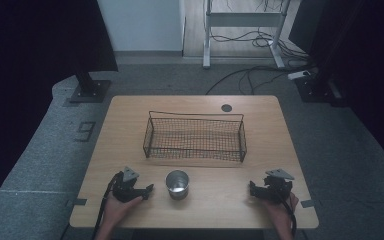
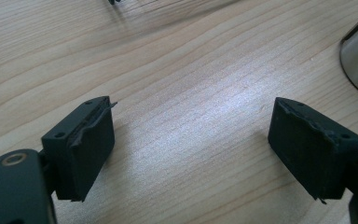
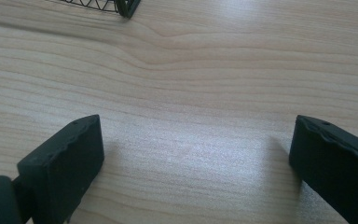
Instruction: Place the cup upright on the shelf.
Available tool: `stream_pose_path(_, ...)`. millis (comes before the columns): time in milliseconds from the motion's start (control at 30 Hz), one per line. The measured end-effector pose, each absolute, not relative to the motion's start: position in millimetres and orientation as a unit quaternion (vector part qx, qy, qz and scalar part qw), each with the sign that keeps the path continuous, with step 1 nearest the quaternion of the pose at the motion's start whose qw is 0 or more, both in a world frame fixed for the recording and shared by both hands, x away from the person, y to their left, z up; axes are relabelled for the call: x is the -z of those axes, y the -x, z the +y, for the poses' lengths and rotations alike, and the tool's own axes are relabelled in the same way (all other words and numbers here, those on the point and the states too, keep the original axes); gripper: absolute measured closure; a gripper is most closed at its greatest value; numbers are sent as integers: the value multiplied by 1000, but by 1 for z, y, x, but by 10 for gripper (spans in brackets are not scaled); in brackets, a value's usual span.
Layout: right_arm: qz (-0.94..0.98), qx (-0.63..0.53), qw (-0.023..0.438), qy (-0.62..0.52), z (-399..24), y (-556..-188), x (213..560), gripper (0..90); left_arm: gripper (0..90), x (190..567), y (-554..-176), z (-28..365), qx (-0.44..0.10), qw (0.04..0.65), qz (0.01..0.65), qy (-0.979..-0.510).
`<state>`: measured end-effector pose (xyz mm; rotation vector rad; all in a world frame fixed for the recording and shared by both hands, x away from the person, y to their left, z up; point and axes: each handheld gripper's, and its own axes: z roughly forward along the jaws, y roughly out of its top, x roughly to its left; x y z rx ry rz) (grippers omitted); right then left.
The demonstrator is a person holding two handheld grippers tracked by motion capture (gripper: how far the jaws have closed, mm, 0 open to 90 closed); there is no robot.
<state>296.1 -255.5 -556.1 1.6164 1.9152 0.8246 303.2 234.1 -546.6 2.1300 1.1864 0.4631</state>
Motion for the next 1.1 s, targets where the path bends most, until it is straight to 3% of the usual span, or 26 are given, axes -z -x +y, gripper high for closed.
stream_pose_path(1100,702,-304,248,-595,-256,-297,556,29,148,518,-287,228,-163,400,427,-795)
